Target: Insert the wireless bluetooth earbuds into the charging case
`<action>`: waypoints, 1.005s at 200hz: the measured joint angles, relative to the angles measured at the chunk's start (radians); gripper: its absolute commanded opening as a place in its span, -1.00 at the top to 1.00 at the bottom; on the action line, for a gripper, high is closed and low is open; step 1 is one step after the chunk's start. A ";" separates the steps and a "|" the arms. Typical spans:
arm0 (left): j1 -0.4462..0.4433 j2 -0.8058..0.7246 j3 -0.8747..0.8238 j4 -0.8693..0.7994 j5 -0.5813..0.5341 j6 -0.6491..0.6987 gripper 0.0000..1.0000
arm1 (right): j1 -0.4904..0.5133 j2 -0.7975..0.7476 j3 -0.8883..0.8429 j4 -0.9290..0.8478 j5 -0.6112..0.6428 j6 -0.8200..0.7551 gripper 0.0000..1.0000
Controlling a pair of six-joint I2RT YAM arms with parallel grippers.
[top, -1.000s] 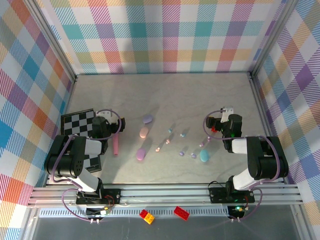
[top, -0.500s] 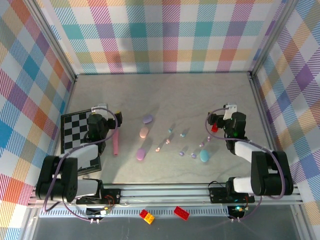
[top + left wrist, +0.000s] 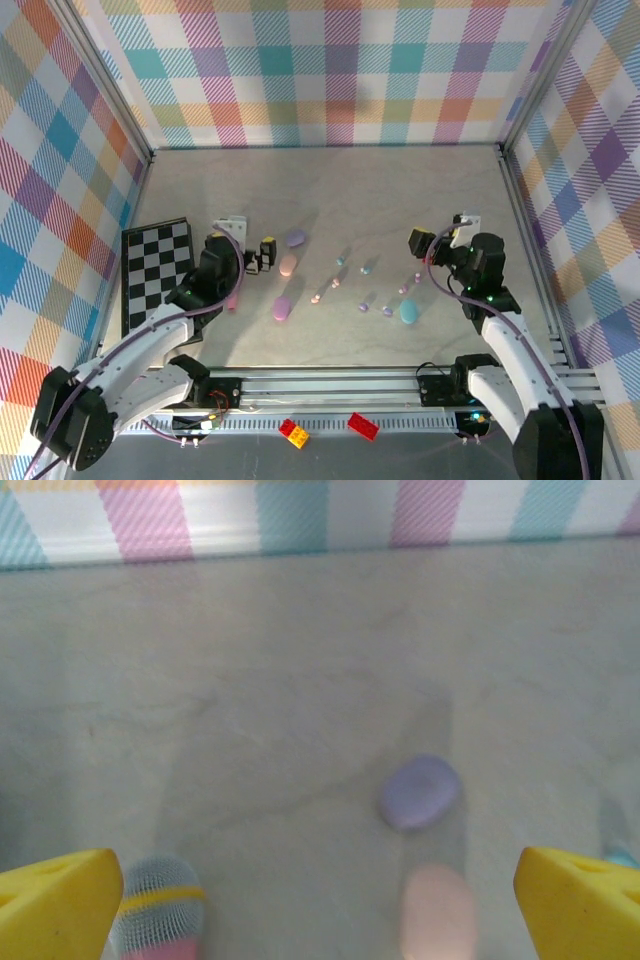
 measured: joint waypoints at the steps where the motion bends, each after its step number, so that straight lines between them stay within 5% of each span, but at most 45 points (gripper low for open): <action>1: -0.007 -0.004 0.001 -0.008 -0.004 -0.005 -0.99 | 0.003 -0.003 0.000 -0.004 -0.001 0.001 -0.98; 54: -0.247 -0.090 0.042 -0.379 -0.112 -0.218 -0.94 | 0.183 -0.095 0.000 -0.238 -0.026 0.079 -0.98; 111: -0.434 -0.009 0.044 -0.514 -0.133 -0.417 -0.68 | 0.304 -0.031 0.000 -0.282 -0.013 0.127 -0.98; 136: -0.466 0.103 0.044 -0.518 -0.121 -0.464 -0.45 | 0.326 -0.004 0.000 -0.280 0.000 0.143 -0.98; 201: -0.478 0.314 0.045 -0.494 -0.075 -0.529 -0.44 | 0.336 0.032 -0.001 -0.272 0.022 0.171 -0.98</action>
